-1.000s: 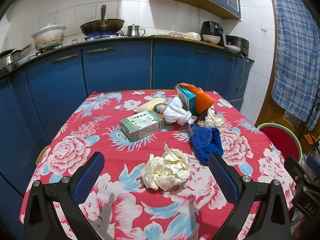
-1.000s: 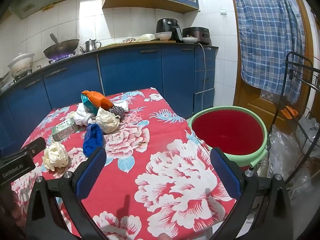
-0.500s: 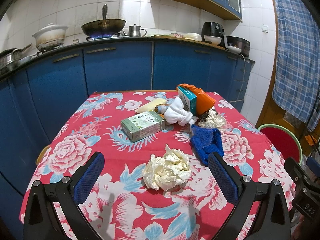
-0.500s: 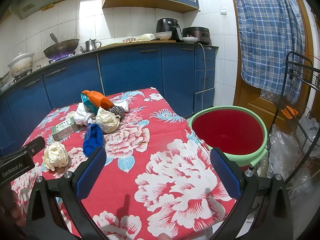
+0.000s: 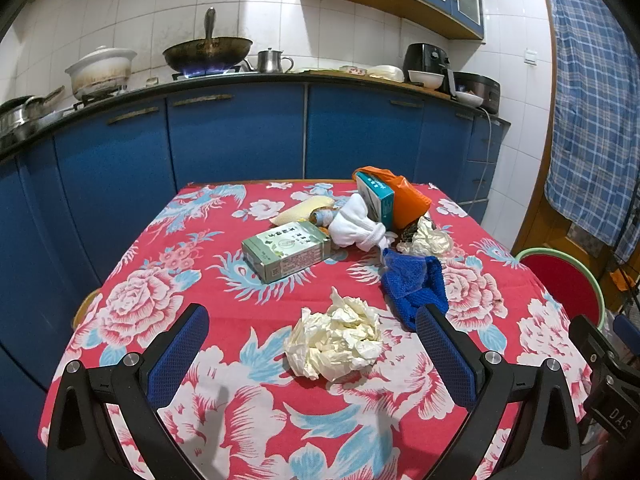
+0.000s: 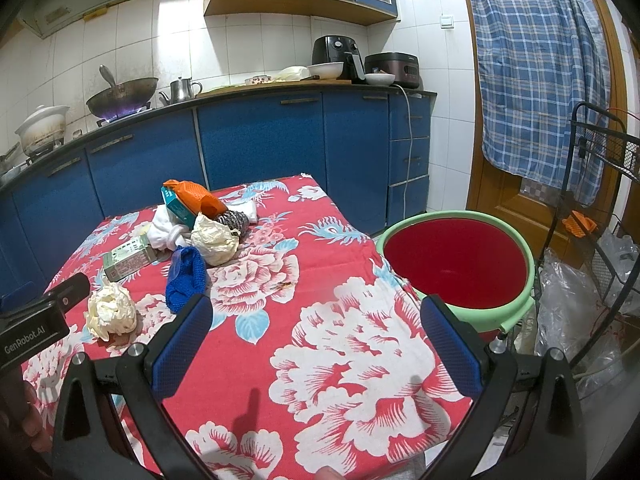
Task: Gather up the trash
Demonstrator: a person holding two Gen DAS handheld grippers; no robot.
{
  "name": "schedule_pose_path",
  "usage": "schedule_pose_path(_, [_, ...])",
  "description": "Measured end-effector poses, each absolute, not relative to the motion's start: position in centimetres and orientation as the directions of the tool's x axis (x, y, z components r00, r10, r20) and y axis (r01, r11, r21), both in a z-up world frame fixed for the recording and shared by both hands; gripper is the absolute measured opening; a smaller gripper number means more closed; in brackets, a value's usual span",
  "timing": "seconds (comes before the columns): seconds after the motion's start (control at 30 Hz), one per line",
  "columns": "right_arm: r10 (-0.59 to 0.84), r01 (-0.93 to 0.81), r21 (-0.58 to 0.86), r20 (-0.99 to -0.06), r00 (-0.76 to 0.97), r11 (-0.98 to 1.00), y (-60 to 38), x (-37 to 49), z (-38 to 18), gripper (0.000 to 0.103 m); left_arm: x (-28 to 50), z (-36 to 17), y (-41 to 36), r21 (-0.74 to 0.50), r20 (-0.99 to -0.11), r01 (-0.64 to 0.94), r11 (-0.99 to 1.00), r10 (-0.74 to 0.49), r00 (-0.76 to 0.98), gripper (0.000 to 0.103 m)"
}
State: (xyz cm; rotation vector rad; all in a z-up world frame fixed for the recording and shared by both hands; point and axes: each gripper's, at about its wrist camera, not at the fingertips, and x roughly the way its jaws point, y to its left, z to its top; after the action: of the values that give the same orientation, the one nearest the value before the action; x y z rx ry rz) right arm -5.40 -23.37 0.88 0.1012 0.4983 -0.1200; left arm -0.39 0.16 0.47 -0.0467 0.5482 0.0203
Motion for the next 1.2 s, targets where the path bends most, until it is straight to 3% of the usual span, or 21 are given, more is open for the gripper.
schedule_pose_path(1.2, [-0.087, 0.138, 0.070, -0.485, 0.870, 0.988, -23.36, -5.36, 0.77, 0.102, -0.41, 0.33, 0.31, -0.042, -0.521, -0.037, 0.998, 0.009, 0.853, 0.103])
